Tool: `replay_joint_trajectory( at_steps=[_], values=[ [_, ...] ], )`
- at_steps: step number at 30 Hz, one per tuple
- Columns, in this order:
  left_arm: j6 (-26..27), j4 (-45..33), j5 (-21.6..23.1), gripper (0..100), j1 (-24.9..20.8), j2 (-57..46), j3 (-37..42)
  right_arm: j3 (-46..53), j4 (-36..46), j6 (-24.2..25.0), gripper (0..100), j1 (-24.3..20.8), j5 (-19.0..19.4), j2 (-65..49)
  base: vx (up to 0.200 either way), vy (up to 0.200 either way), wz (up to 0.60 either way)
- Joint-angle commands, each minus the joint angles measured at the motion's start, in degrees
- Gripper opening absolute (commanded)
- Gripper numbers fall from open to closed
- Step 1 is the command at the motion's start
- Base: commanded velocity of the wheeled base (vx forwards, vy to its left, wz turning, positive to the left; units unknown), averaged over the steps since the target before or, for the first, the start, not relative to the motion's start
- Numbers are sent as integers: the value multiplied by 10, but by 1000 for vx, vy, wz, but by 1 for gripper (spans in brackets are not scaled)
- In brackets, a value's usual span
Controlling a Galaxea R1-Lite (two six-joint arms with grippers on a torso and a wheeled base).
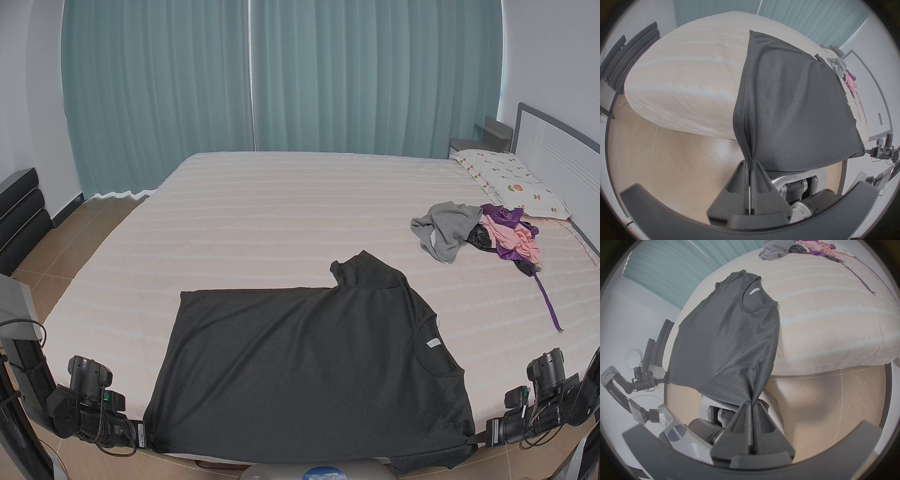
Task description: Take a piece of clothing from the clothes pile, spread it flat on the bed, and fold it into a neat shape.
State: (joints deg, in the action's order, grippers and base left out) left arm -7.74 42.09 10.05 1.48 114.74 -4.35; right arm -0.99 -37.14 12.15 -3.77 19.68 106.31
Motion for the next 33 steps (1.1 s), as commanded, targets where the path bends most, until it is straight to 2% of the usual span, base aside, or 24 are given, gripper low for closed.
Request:
replay_joint_trajectory(
  at_steps=[1, 5, 10, 17, 24, 33],
  values=[
    [1, 0, -8, 0, -5, -6, 7, 10, 2, 0, 0, 0, 0, -20, 0, 0, 0],
    [2, 0, -11, 0, -8, -8, 11, 10, 7, -1, 0, 0, -1, -23, 0, 0, 0],
    [2, -12, -11, 0, -14, -36, 17, 10, 33, -25, 0, 0, -1, -43, 0, 0, 0],
    [-10, -39, -12, 0, -10, -58, -20, -6, 15, -30, 0, 5, 2, -65, 0, 0, 0],
    [-109, -40, -15, 0, -11, -93, -87, -70, 15, -3, 0, 13, 1, -60, 0, 0, 0],
    [-169, -39, -20, 0, -14, -70, -138, -140, 22, 11, 0, 10, 0, -32, 0, 0, 0]
  ],
)
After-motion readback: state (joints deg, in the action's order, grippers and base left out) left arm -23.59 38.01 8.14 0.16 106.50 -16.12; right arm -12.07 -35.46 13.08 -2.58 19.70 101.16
